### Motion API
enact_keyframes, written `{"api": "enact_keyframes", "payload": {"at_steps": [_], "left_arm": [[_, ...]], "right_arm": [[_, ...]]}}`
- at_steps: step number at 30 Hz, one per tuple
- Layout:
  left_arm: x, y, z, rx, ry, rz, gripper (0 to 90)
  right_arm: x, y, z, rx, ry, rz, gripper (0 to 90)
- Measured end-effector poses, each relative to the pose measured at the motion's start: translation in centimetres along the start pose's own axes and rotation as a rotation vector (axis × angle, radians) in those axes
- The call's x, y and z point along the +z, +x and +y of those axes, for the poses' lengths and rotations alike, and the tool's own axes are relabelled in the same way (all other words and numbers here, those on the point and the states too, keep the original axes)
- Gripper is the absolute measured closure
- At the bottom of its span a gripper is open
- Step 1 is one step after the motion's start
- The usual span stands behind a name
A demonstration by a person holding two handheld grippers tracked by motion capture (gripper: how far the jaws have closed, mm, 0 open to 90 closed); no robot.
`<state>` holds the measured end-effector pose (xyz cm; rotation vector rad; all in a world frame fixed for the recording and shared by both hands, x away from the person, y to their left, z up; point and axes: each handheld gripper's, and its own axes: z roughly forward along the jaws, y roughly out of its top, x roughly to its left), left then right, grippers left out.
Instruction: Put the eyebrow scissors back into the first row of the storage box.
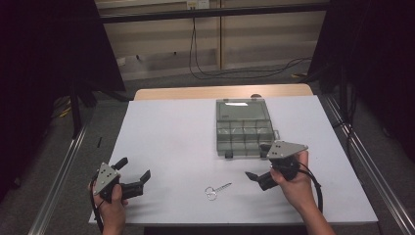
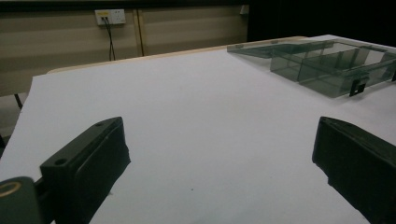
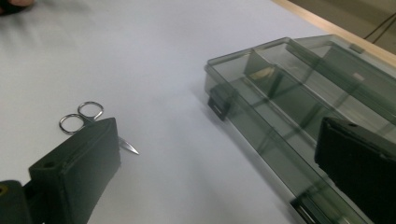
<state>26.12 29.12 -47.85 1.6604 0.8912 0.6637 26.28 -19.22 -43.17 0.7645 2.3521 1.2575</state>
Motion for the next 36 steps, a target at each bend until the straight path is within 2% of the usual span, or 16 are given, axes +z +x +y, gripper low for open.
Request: {"api": "enact_keyframes", "payload": {"at_steps": [5, 11, 15, 16, 18, 20, 24, 25, 27, 29, 30, 31, 33, 34, 35, 36], "left_arm": [[0.0, 0.0, 0.0, 0.002, 0.0, 0.001, 3.7], [0.0, 0.0, 0.0, 0.001, 0.0, 0.0, 2.9], [0.0, 0.0, 0.0, 0.001, 0.0, -0.002, 3.0], [0.0, 0.0, 0.0, 0.001, 0.0, -0.002, 2.9], [0.0, 0.0, 0.0, 0.002, 0.001, -0.001, 3.0], [0.0, 0.0, 0.0, 0.0, 0.0, 0.001, 2.9], [0.0, 0.0, 0.0, 0.0, 0.001, 0.001, 2.8], [0.0, 0.0, 0.0, 0.001, 0.0, 0.001, 2.7], [0.0, 0.0, 0.0, 0.004, 0.001, 0.001, 2.7], [0.0, 0.0, 0.0, 0.0, -0.001, 0.0, 2.7], [0.0, 0.0, 0.0, 0.001, -0.001, 0.0, 2.7], [0.0, 0.0, 0.0, 0.001, -0.001, 0.0, 2.7], [0.0, 0.0, 0.0, 0.004, -0.001, -0.003, 2.7], [0.1, 0.0, 0.0, 0.002, -0.002, -0.005, 2.7], [0.1, 0.1, 0.0, 0.011, 0.001, -0.008, 2.7], [0.1, 0.1, 0.0, 0.011, 0.001, -0.008, 2.7]], "right_arm": [[1.6, 0.7, 0.9, -0.029, 0.031, 0.051, 1.1], [2.6, 1.2, 1.6, -0.049, 0.055, 0.083, 2.2], [3.4, 1.6, 2.0, -0.066, 0.079, 0.123, 4.5], [3.8, 1.7, 2.2, -0.083, 0.093, 0.148, 5.0], [4.0, 1.8, 2.3, -0.084, 0.101, 0.148, 6.5], [4.5, 2.1, 2.6, -0.103, 0.128, 0.167, 7.5], [5.0, 2.3, 2.7, -0.115, 0.149, 0.188, 10.0], [5.2, 2.4, 2.8, -0.113, 0.16, 0.196, 13.7], [5.4, 2.5, 2.9, -0.114, 0.166, 0.204, 15.2], [5.9, 2.6, 2.9, -0.107, 0.198, 0.239, 21.3], [5.9, 2.6, 2.9, -0.107, 0.198, 0.239, 21.3], [6.3, 2.8, 2.9, -0.099, 0.23, 0.275, 25.6], [6.5, 2.8, 2.9, -0.103, 0.24, 0.279, 26.4], [6.9, 3.0, 2.9, -0.107, 0.271, 0.302, 31.4], [7.0, 3.2, 2.9, -0.112, 0.274, 0.315, 35.4], [7.0, 3.2, 2.9, -0.112, 0.274, 0.315, 35.4]]}}
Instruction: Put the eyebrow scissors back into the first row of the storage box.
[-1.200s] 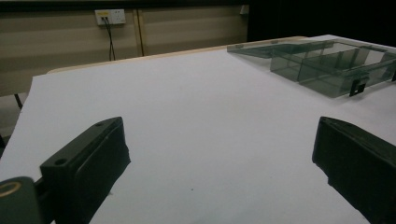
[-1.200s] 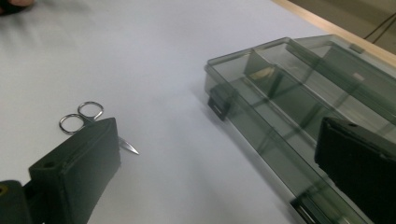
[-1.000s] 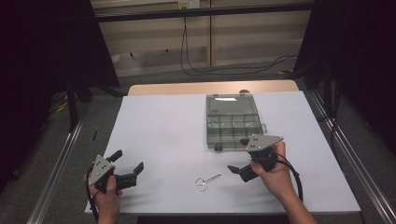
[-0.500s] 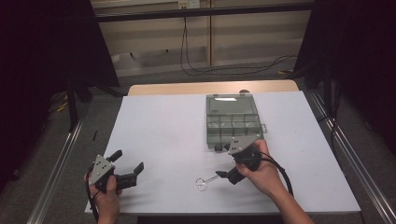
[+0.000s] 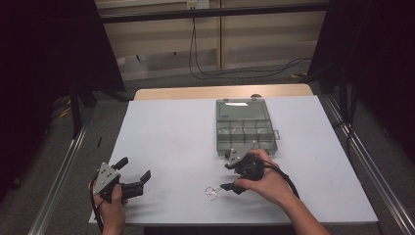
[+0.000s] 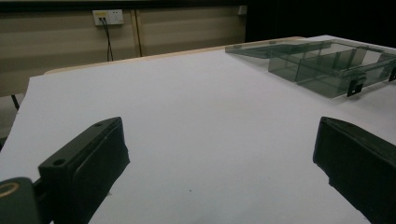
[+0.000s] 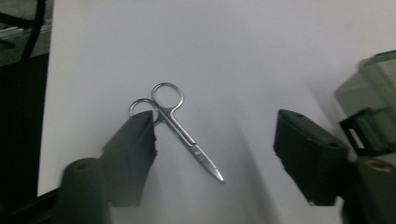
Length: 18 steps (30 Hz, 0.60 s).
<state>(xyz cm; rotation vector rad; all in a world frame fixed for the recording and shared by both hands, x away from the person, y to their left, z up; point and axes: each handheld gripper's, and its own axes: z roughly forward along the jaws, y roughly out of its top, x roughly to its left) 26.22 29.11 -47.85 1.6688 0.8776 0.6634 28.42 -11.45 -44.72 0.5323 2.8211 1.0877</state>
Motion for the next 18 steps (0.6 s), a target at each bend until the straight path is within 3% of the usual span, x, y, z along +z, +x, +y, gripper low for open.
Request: {"api": "enact_keyframes", "payload": {"at_steps": [5, 7, 13, 14, 18], "left_arm": [[0.0, -0.1, 0.0, -0.003, 0.0, 0.007, 2.6], [0.0, -0.1, 0.0, 0.0, 0.002, 0.004, 2.6], [0.0, -0.1, 0.0, -0.001, 0.001, 0.004, 2.6], [0.0, -0.1, 0.0, -0.001, 0.001, 0.004, 2.7], [0.0, -0.1, 0.0, -0.005, 0.002, 0.005, 2.6]], "right_arm": [[1.0, 0.1, 0.2, -0.029, 0.039, 0.02, 47.6], [1.4, 0.0, 0.2, -0.03, 0.047, 0.051, 50.8], [2.2, -0.1, 0.3, -0.04, 0.067, 0.074, 57.5], [2.5, -0.1, 0.1, -0.04, 0.085, 0.095, 61.9], [2.7, 0.1, 0.1, -0.066, 0.116, 0.079, 66.7]]}}
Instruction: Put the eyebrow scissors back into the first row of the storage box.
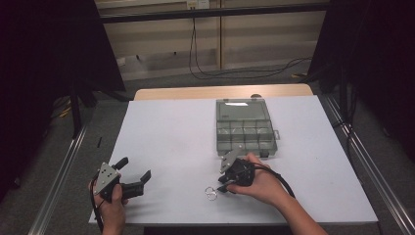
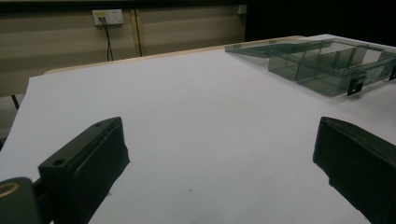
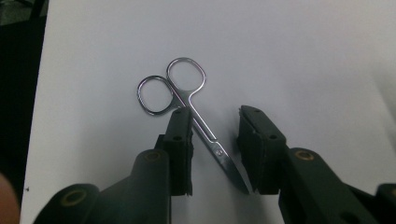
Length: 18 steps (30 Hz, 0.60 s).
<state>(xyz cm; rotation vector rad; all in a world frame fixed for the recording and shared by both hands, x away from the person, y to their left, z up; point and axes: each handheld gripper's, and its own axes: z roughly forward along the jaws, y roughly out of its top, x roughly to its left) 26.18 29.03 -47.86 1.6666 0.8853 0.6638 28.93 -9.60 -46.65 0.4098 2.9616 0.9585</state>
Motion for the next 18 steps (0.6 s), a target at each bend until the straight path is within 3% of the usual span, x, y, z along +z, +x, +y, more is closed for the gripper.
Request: {"api": "enact_keyframes", "payload": {"at_steps": [2, 3, 5, 9, 10, 13, 15, 18], "left_arm": [[0.01, -0.02, 0.0, 0.002, 0.003, 0.001, 2.6], [0.01, -0.03, 0.0, 0.003, 0.003, 0.001, 2.7], [0.06, -0.08, -0.01, -0.003, 0.0, 0.003, 2.8], [0.07, -0.09, 0.01, 0.007, 0.006, -0.003, 2.8], [0.07, -0.09, 0.01, 0.005, 0.005, -0.002, 2.8], [0.08, -0.07, 0.0, 0.0, 0.002, 0.0, 2.8], [0.09, -0.05, 0.01, 0.003, 0.003, -0.004, 2.8], [0.07, -0.05, 0.01, 0.006, 0.007, -0.001, 2.8]], "right_arm": [[0.02, 0.02, 0.14, 0.001, 0.011, -0.004, 68.6], [0.02, 0.12, 0.4, -0.004, 0.03, 0.005, 80.1], [0.02, 0.16, 0.48, 0.001, 0.033, 0.017, 81.5], [-0.04, -0.38, 0.36, 0.067, 0.022, 0.055, 84.5], [-0.05, -0.53, 0.31, 0.088, 0.023, 0.089, 85.8], [-0.13, -0.32, 0.07, 0.09, 0.008, 0.078, 86.5], [-0.47, -0.18, 0.08, 0.076, -0.029, 0.1, 90.0], [-0.55, 0.26, 0.11, 0.059, -0.015, 0.051, 90.0]]}}
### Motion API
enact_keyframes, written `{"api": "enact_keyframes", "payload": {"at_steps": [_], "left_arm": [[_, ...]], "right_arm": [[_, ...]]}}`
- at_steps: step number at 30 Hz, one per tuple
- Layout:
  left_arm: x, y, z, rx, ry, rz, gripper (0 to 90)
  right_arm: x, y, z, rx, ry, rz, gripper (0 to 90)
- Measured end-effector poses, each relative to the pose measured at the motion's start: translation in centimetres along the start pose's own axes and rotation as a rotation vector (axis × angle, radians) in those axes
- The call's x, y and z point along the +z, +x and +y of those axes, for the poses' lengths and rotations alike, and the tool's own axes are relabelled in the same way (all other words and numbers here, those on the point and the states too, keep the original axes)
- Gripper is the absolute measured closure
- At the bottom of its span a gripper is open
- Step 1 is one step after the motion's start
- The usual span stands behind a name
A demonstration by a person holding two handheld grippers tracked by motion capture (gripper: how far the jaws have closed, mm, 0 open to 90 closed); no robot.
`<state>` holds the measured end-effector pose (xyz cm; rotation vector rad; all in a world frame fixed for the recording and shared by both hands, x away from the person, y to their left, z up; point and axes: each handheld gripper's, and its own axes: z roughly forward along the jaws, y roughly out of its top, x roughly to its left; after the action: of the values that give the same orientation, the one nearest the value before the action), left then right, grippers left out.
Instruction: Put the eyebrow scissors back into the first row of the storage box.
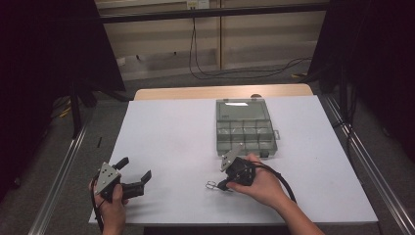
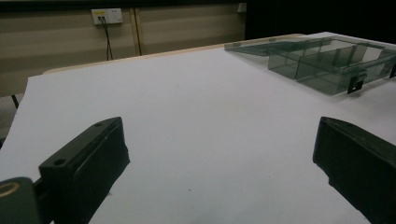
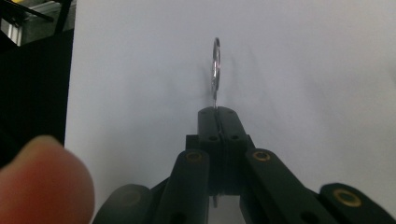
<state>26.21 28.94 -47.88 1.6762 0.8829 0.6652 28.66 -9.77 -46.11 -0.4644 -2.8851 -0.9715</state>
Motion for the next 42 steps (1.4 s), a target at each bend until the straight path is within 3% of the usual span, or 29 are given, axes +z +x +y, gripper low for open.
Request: {"api": "enact_keyframes", "payload": {"at_steps": [12, 31, 42], "left_arm": [[0.1, -0.1, 0.0, -0.012, -0.009, 0.006, 2.7], [0.0, 0.0, 0.0, -0.001, -0.003, 0.007, 2.6], [0.1, -0.1, 0.0, 0.001, 0.0, 0.013, 2.6]], "right_arm": [[-0.6, -0.1, -0.2, 0.001, -0.03, -0.033, 90.0], [-4.1, -1.7, -1.4, 0.078, -0.103, -0.109, 90.0], [-6.2, -2.5, -1.1, 0.088, -0.139, -0.142, 90.0]]}}
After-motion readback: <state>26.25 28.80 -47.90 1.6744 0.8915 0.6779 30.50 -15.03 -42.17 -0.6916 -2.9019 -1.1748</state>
